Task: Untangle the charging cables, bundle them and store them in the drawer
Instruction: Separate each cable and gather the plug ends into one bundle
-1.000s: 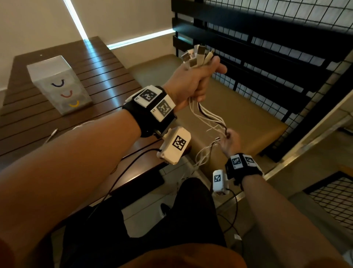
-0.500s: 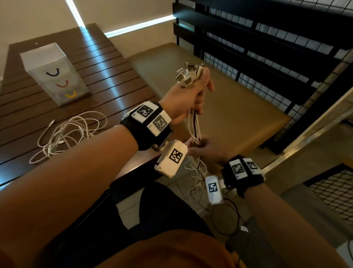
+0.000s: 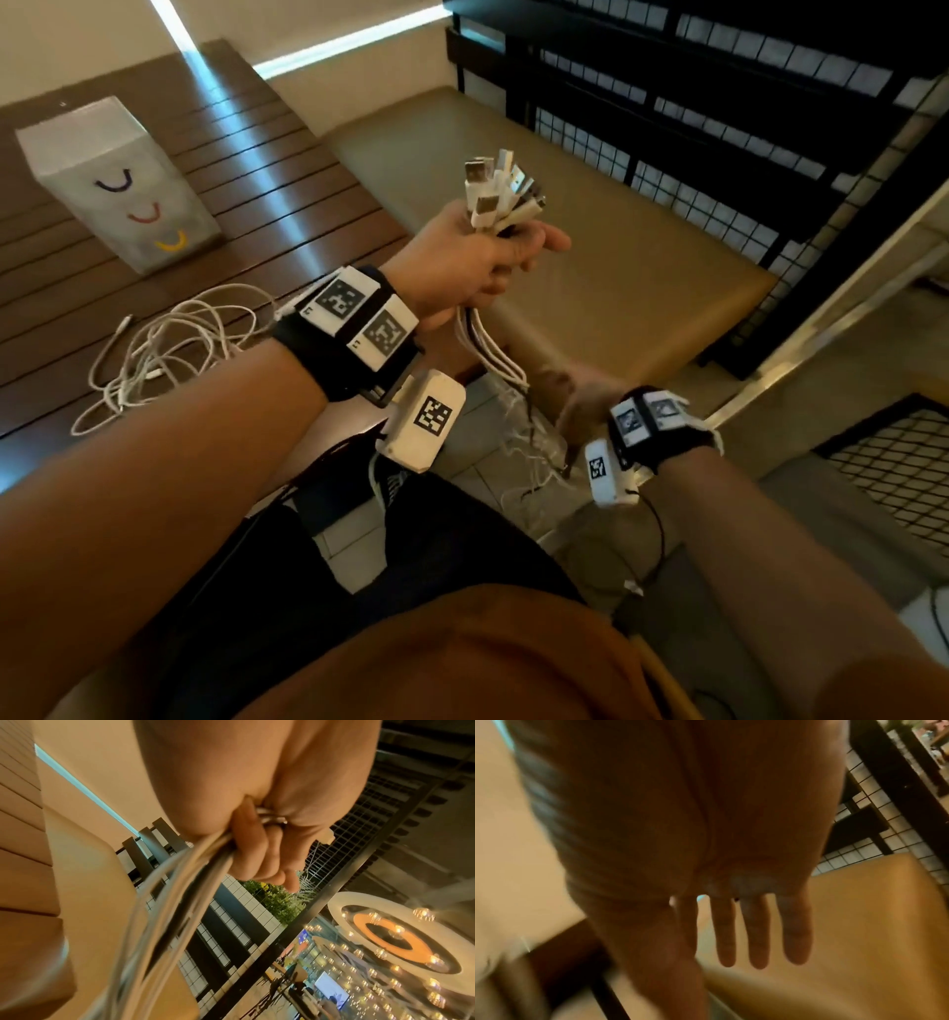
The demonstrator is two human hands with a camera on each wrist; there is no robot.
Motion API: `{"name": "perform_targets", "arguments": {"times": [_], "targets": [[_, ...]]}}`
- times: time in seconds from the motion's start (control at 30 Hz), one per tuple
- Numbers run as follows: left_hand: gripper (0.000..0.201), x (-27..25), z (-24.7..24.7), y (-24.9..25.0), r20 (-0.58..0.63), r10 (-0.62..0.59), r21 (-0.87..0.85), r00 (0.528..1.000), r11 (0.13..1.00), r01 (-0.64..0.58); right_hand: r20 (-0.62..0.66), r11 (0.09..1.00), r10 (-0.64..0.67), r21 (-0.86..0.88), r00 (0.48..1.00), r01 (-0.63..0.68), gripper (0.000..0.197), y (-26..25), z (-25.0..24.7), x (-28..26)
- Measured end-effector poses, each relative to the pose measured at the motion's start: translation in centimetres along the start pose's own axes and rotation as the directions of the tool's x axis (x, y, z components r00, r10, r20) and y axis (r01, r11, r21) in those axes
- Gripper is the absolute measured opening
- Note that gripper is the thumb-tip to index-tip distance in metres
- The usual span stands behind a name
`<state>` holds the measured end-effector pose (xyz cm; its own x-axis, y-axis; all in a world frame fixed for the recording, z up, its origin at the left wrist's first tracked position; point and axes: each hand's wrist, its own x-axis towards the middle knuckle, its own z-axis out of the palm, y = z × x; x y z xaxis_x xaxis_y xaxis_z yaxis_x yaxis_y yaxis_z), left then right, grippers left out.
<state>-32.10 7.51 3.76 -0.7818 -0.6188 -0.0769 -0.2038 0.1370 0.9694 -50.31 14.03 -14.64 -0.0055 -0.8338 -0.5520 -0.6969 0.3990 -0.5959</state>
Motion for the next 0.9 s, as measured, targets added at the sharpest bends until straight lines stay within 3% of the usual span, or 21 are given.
{"name": "perform_targets", "arguments": {"times": [0.07, 0.13, 0.2, 0.27, 0.37, 0.43, 0.6, 0.77, 0.9], "targets": [[0.021, 0.2, 0.2, -1.2, -0.027, -0.041, -0.05, 0.999, 0.998, 0.04, -0.15, 0.958, -0.184, 0.195, 0.971, 0.212, 0.055, -2.1, -2.5, -1.6], [0.026, 0.4, 0.7, -2.1, -0.065, -0.092, -0.138, 0.994, 0.987, 0.083, -0.398, 0.813, -0.234, 0.42, 0.887, 0.403, 0.027, -4.8, -4.4, -3.5], [0.034, 0.5, 1.3, -2.9, -0.116, -0.129, -0.13, 0.985, 0.985, 0.114, -0.444, 0.634, -0.247, 0.598, 0.861, 0.49, 0.035, -7.8, -5.9, -5.1], [0.034, 0.6, 1.8, -3.2, -0.158, -0.145, -0.051, 0.977, 0.989, 0.138, -0.393, 0.552, -0.366, 0.638, 0.843, 0.537, 0.048, -10.2, -6.7, -5.9], [0.028, 0.7, 2.0, -3.4, -0.144, -0.145, -0.046, 0.979, 0.989, 0.14, -0.371, 0.68, -0.506, 0.382, 0.778, 0.625, 0.04, -13.0, -6.9, -6.4], [0.021, 0.5, 1.8, -3.5, -0.112, -0.112, -0.01, 0.987, 0.994, 0.111, -0.406, 0.714, -0.565, 0.197, 0.719, 0.672, 0.03, -14.5, -6.8, -6.3], [0.037, 0.2, 0.7, -3.9, -0.181, -0.086, 0.004, 0.98, 0.996, 0.088, -0.437, 0.708, -0.595, 0.113, 0.675, 0.697, 0.027, -16.0, -6.2, -5.4], [0.015, 0.2, -0.1, -4.9, -0.433, -0.054, -0.014, 0.9, 0.998, 0.054, -0.525, 0.73, -0.579, 0.008, 0.624, 0.684, 0.039, -16.7, -5.6, -5.1], [0.016, 0.1, 0.0, -5.1, -0.435, 0.03, 0.067, 0.9, 0.998, -0.001, -0.51, 0.741, -0.618, -0.122, 0.599, 0.66, 0.041, -17.3, -5.1, -5.4]]}}
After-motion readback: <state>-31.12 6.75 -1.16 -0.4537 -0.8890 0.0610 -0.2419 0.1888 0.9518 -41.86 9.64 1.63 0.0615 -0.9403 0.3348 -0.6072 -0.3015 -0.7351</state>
